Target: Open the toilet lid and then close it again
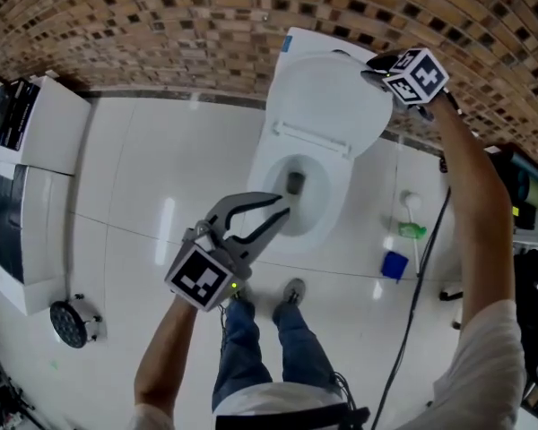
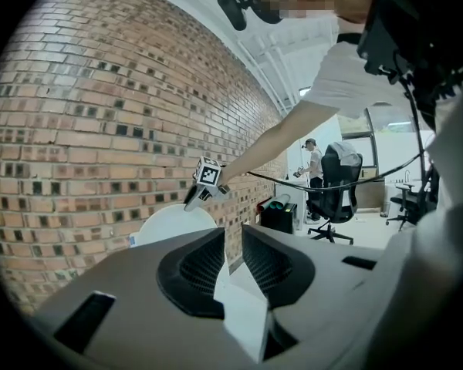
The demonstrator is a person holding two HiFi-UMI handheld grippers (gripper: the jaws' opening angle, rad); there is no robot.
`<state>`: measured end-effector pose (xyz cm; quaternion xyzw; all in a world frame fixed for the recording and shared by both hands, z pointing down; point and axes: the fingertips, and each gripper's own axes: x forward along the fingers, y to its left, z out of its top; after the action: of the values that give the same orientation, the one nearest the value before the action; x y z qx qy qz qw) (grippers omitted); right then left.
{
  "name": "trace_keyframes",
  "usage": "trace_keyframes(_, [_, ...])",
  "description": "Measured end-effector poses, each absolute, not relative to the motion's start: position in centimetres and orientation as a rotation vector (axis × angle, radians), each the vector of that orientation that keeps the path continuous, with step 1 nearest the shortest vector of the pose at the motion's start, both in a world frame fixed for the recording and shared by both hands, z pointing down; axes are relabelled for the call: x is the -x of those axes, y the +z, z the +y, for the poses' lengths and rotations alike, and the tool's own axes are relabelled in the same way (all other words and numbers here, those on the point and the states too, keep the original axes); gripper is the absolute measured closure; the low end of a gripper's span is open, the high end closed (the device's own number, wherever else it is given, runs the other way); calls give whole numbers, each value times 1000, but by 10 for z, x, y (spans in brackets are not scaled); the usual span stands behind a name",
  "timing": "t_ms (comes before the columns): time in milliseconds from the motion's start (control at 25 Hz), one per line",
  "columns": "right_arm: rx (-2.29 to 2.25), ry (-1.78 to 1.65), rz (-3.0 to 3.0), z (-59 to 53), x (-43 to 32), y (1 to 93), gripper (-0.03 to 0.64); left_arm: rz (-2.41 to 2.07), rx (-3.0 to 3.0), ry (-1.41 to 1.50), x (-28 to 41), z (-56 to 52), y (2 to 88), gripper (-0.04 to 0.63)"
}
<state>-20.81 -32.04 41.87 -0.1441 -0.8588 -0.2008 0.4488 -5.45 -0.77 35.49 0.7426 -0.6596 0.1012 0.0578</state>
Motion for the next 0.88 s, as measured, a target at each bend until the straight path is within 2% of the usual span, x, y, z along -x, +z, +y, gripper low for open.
trace_keyframes(200, [359, -695, -2091, -286, 183, 414, 508, -2031, -2237, 306, 61, 2, 349, 529])
trace_keyframes(440, [192, -1027, -2213, -178, 99, 420, 506, -2023, -2235, 368, 58, 35, 348, 529])
trace_keyframes(640, [1, -1265, -2217, -83, 26, 478, 501, -2047, -2190, 329, 48, 69, 370, 529])
trace_keyframes(760, [-12, -1283, -2194, -36, -14, 529, 485, -2076, -2163, 206, 43, 85, 384, 529])
trace_keyframes(880, [18, -1299, -2176, -9, -36, 576, 462, -2077, -2160, 208, 40, 96, 410, 529])
